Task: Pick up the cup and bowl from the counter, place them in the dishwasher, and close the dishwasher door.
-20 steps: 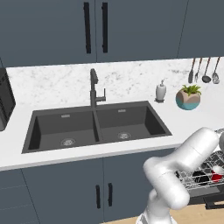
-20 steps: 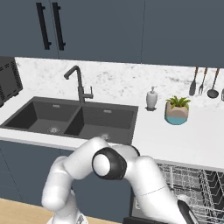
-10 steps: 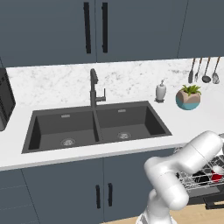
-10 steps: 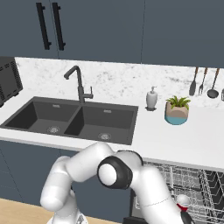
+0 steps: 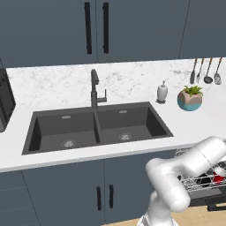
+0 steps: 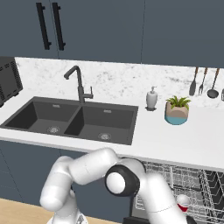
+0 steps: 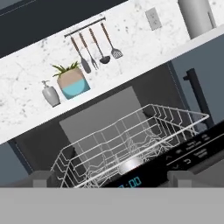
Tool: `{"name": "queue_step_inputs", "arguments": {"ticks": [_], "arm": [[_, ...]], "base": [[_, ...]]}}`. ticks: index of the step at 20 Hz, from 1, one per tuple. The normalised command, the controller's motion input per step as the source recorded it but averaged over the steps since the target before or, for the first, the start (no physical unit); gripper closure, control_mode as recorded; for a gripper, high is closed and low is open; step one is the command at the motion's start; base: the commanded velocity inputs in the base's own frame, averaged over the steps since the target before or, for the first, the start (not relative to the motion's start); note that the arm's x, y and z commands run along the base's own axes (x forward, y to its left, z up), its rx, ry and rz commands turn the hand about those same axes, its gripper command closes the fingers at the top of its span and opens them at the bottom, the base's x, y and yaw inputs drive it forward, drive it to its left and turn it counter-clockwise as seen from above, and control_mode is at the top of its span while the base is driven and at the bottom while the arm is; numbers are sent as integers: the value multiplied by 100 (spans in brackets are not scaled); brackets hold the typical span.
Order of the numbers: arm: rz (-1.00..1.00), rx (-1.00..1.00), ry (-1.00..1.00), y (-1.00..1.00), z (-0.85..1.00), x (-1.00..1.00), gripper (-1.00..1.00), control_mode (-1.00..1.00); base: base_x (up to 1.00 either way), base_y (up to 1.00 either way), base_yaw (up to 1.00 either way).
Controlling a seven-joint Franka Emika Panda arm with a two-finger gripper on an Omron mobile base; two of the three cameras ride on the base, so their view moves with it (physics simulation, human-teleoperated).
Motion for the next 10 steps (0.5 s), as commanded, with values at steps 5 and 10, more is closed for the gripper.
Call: {"name": "queue_step_inputs", "arguments": {"ticks": [5,10], "arm": [[0,0,0,-2,-32,21,-100,-100],[0,0,0,-3,-82,3,-100,-100]], "base": [[0,0,0],[0,0,0]]}}
